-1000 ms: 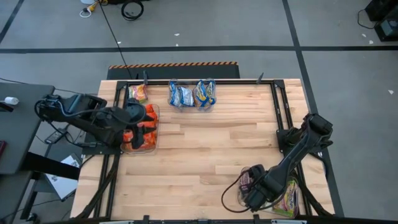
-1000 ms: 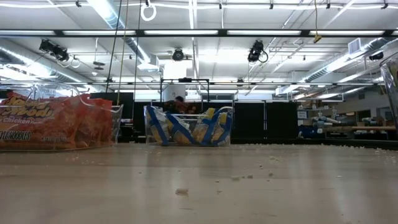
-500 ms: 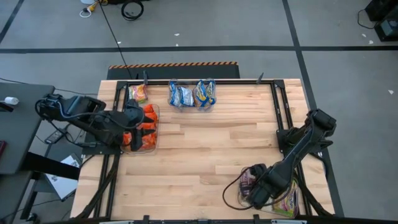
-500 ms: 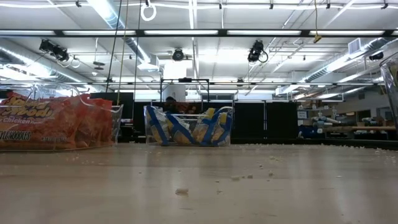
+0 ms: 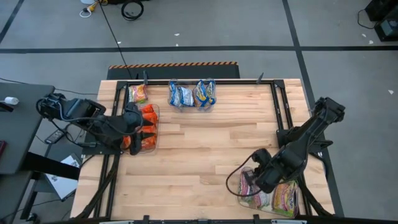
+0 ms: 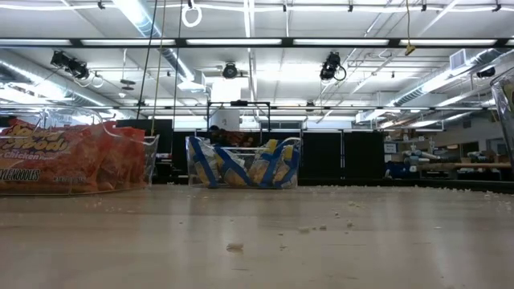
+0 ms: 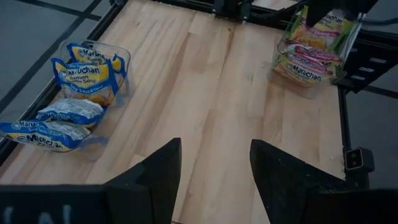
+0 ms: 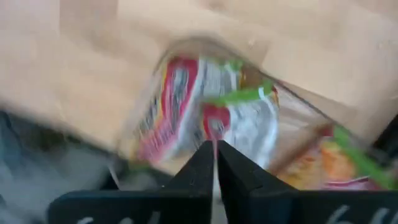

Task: Sort Maruchan noodles
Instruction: Put the green noodles into the right transparent bin

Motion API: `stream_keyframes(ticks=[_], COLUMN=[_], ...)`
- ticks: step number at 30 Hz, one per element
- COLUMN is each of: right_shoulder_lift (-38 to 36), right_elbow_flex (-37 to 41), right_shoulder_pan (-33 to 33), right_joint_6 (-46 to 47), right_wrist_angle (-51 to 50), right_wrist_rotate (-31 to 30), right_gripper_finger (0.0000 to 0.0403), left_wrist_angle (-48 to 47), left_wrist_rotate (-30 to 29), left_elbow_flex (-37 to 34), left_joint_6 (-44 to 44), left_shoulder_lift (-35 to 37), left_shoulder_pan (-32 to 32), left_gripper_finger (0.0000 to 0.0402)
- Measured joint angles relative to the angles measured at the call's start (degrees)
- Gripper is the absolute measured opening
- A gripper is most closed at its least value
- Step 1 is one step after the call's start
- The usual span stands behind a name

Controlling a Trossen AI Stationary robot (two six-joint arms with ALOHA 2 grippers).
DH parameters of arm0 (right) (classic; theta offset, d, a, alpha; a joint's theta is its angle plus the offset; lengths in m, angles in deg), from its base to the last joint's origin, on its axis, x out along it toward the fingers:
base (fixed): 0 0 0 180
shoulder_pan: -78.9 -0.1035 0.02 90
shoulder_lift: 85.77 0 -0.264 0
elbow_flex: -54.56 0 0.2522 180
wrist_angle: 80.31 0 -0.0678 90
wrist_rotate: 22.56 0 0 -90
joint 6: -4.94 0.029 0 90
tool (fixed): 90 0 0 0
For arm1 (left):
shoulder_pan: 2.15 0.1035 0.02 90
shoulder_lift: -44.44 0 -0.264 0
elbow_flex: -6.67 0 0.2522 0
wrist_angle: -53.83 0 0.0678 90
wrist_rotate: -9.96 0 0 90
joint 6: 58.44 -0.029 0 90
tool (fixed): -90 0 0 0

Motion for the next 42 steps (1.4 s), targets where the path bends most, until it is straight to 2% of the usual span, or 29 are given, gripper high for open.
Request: stream_keyframes(ticks=[4, 6, 13, 18, 21, 23, 29, 31, 33, 38, 42], right_shoulder_lift=[-0.6, 0.7, 12.4, 20.0, 23.3, 23.6, 14.6, 11.7, 8.9, 0.8, -4.8], right_elbow_flex=[0.0, 0.0, 0.0, 0.0, 0.0, 0.1, 0.6, 2.5, 4.7, 7.0, 7.0], right_shoulder_pan=[-0.7, -2.7, -8.3, -11.4, -12.4, -12.5, -13.2, -14.4, -15.6, -18.5, -19.2], right_joint_6=[-20.7, -29.7, -48.2, -55.2, -56.8, -55.4, -43.2, -42.0, -40.8, -39.5, -38.1], right_wrist_angle=[0.4, 0.4, 3.0, 3.2, 4.8, 7.7, 11.3, 11.2, 10.4, 6.6, 2.2], right_wrist_rotate=[12.5, 15.7, 15.8, 15.4, 15.0, 13.9, -5.3, -7.8, -7.7, -9.9, -14.3], right_gripper_finger=[0.0054, 0.0063, 0.0057, 0.0042, 0.003, 0.0017, 0.0008, 0.0008, 0.0006, 0.0011, 0.0025], left_wrist_angle=[-0.1, -0.2, -1.2, -2.5, -1.7, -1.5, 2.8, 3.0, 2.6, -4.0, -9.6], left_wrist_rotate=[0.0, 0.0, -0.3, 6.7, 10.1, 10.4, 9.3, 7.2, 4.8, 5.0, 6.8], left_elbow_flex=[0.0, 0.0, 0.0, -1.8, -3.1, -3.3, -3.2, -3.2, -3.2, -3.2, -3.2], left_joint_6=[0.5, 1.5, 8.2, 9.2, 9.2, 9.8, 12.5, 13.1, 15.1, 26.4, 28.9], left_shoulder_lift=[0.0, -0.1, -0.8, -5.1, -8.0, -9.6, -10.6, -10.6, -10.6, -10.5, -10.5], left_shoulder_pan=[-0.8, -1.1, -2.5, -3.9, -4.2, -4.0, -2.0, -1.0, 0.6, 10.7, 22.7], left_gripper_finger=[0.0194, 0.0194, 0.0194, 0.0194, 0.0194, 0.0194, 0.0194, 0.0194, 0.0194, 0.0195, 0.0195])
